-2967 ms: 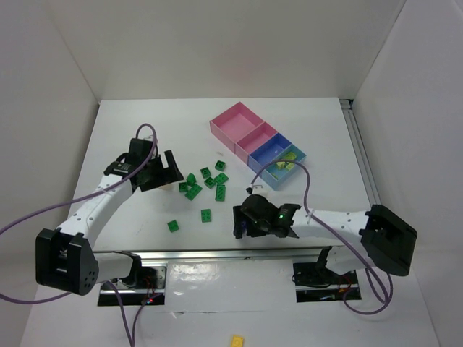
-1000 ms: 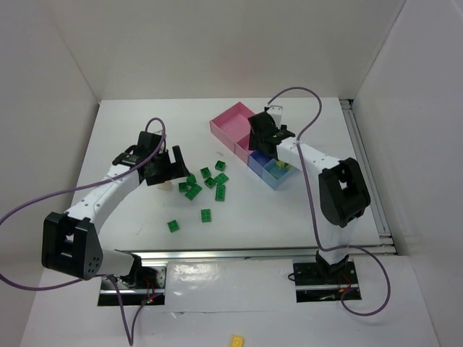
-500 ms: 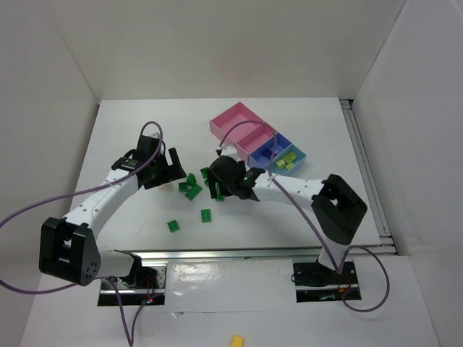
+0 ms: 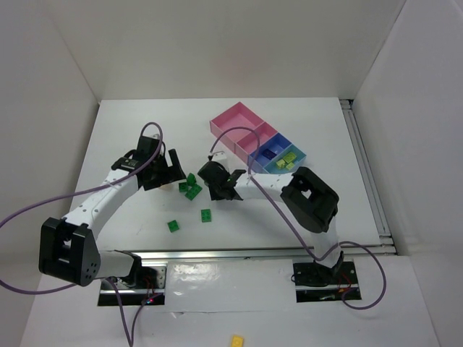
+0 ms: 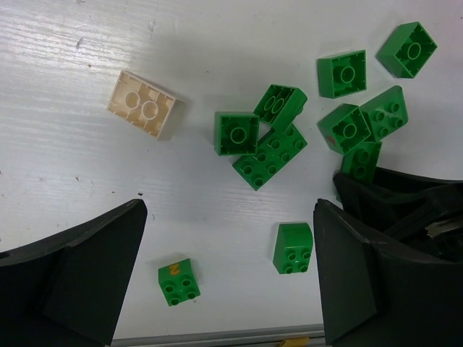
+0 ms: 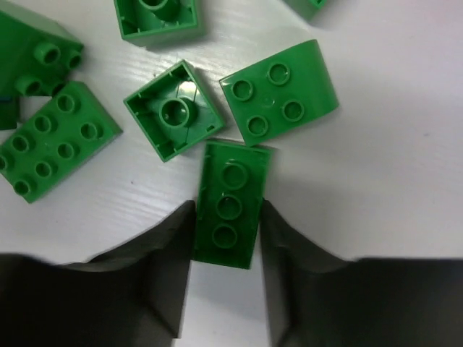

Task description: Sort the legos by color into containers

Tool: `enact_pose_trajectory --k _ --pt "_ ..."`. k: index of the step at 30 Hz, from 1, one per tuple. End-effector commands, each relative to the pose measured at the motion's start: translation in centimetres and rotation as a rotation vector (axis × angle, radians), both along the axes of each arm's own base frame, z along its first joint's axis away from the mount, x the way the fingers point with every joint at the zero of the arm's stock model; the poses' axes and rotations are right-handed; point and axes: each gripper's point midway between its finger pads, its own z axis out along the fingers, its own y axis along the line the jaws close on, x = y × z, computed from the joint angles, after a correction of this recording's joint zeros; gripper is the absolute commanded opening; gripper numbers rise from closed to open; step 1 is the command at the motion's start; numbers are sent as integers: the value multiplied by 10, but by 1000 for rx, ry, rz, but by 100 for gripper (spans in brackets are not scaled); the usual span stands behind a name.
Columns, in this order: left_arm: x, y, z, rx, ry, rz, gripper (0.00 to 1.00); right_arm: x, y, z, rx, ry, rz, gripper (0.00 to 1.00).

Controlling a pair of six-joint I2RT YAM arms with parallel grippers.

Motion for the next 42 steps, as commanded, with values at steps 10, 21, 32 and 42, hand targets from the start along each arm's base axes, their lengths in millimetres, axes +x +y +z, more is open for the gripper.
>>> enact_pose_trajectory --k 10,21,32,42 --pt "-2 -1 4 -1 -13 -16 99 23 -33 95 2 -224 -147 22" --pt "19 -16 26 -34 -38 -84 99 117 -110 155 46 -302 -327 24" --pt "51 -24 26 -21 3 -92 99 200 -110 168 105 -336 -343 26" --pt "46 -35 1 -27 65 -134 99 276 -84 139 130 -338 -322 39"
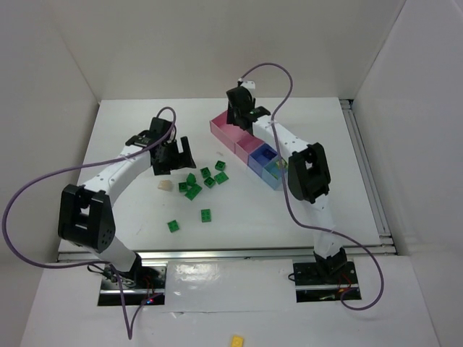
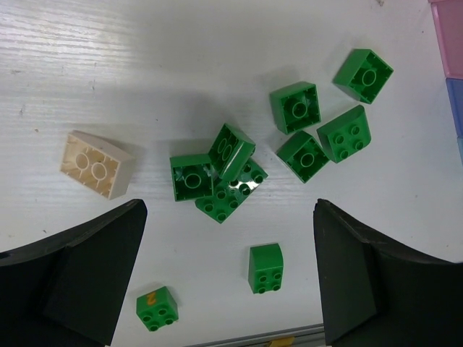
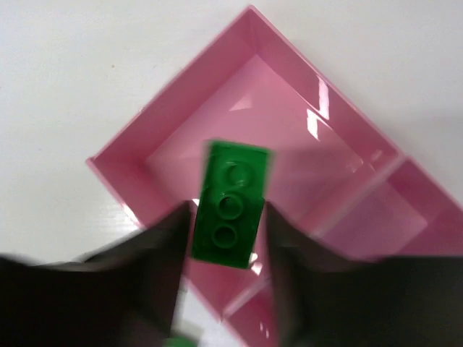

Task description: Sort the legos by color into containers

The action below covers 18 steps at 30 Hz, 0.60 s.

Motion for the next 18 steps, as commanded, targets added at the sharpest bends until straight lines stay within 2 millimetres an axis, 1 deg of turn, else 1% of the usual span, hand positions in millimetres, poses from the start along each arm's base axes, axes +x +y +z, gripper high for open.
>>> enact_pose_trajectory --k 1,2,3,4,5,6,7,8,9,10,11,12,13,14,15,16,17,18 --pt "-3 -7 -1 -11 4 -37 99 27 -1 6 20 -10 16 62" --pt "-3 -7 -1 -11 4 -37 99 30 0 3 14 1 16 68" --pt "-3 -7 -1 -11 4 -37 99 34 5 6 23 1 27 70" --pt "-2 -5 -1 -1 2 -31 99 32 4 4 17 13 27 71" --pt "-4 -4 -2 2 12 -31 99 26 10 10 22 2 39 71" --pt "-4 -2 -3 11 10 -25 99 15 3 14 11 6 45 71" --pt "-4 -2 -3 11 10 -25 99 6 8 18 7 -4 66 71" --pt "-1 -3 0 13 -1 -33 99 -3 17 50 50 -68 93 69" --pt "-1 -3 -3 15 8 -33 98 -21 22 29 48 -17 136 69" --pt "-1 -2 -3 20 7 -41 97 -31 25 30 52 -13 155 66" --pt "-6 1 -8 33 25 -36 97 -43 28 49 74 -41 175 65" --pt "-8 4 -13 49 34 -29 97 -60 28 28 49 6 202 65" --pt "-8 4 -9 42 27 -21 97 -79 44 24 47 22 276 65" --pt "-11 6 -14 54 36 -16 97 -89 49 22 51 26 300 65" --pt "-11 6 -5 42 13 -6 96 -102 50 14 31 47 322 65" --pt "-15 9 -6 53 21 -1 96 -117 57 3 17 87 353 68" --pt "-15 8 -3 43 13 11 96 -124 58 -4 6 108 362 68" --pt "-16 14 -2 43 12 26 96 -127 56 -15 -9 136 361 68"
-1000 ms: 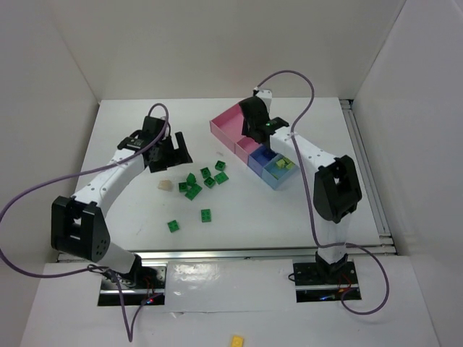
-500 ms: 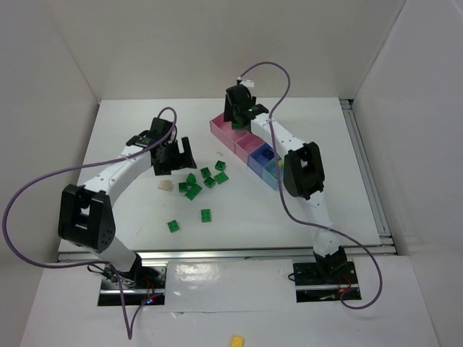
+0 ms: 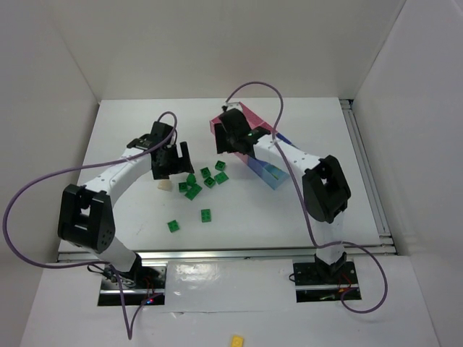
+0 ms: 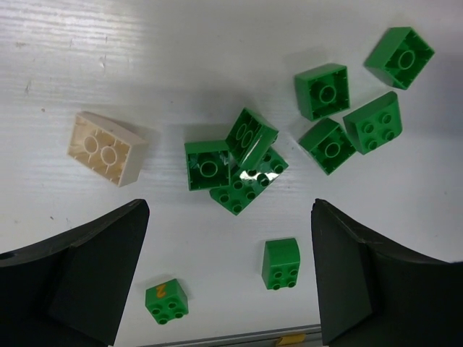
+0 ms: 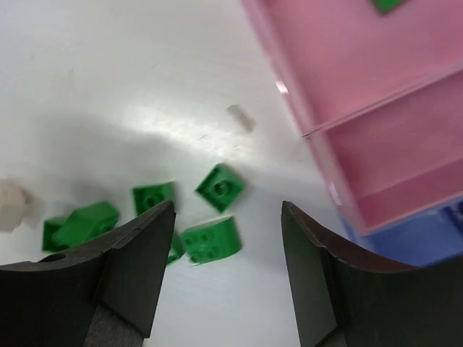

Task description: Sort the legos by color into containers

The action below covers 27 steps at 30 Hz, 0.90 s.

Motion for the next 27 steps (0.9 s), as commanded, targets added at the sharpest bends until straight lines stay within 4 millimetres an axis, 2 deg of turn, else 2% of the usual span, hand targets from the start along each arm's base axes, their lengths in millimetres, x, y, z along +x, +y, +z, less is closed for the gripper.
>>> enact_pose_trajectory --k 1,3,6,8,11,14,16,18,21,23,24,25,27 --pt "-5 11 14 11 -33 39 96 -25 21 -14 -5 37 103 68" --pt "-3 19 19 2 -45 77 96 -30 24 -26 -15 64 106 68" --pt "-3 19 22 -1 -54 77 96 -30 33 -40 5 102 110 70" --pt "-3 17 18 -6 -42 72 96 -24 40 -38 43 105 76 73" --pt "-3 17 18 -11 -40 82 96 -25 43 -57 48 164 47 79" --pt "0 12 29 -47 -73 77 97 -20 44 -71 37 183 13 79" --pt "0 12 28 -42 -74 69 97 -24 48 -79 30 201 13 79" --pt "1 12 28 -40 -67 69 97 -25 48 -86 28 213 5 73" --pt "-1 14 24 -28 -51 74 97 -20 47 -93 18 200 -9 69" --pt "-1 14 27 -30 -60 74 97 -19 48 -99 18 209 -16 68" --pt "1 13 30 -32 -69 74 97 -20 54 -96 23 203 -7 66" --pt "1 13 34 -36 -81 74 97 -22 50 -102 1 213 -16 64" --pt "3 13 38 -38 -90 73 97 -16 49 -97 -4 189 -32 56"
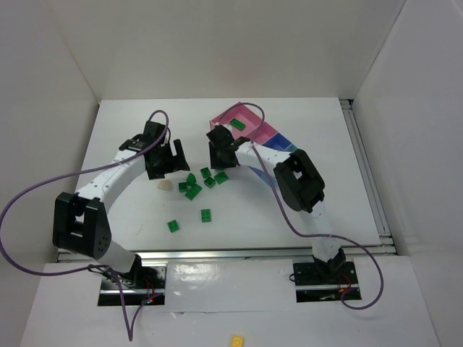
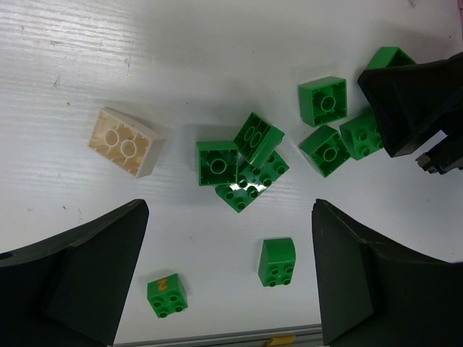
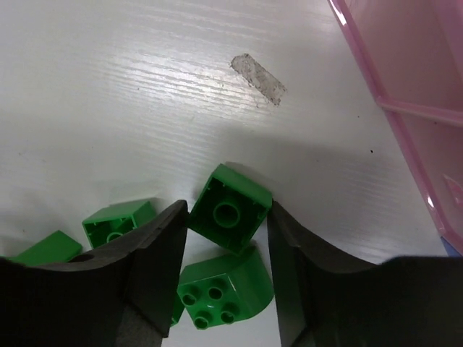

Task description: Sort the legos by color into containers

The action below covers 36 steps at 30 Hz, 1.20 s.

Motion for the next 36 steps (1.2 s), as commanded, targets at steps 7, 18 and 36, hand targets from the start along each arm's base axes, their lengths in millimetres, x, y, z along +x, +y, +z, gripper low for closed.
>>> enact_pose_trajectory --k 7,18,36 --pt "7 -4 20 -24 -48 1 97 9 8 50 -5 -109 -20 28" --pt "20 -7 28 -48 -55 8 98 71 -42 131 -11 -322 -203 31" --pt "15 -2 17 -13 -11 13 98 143 -31 112 217 -265 -12 97"
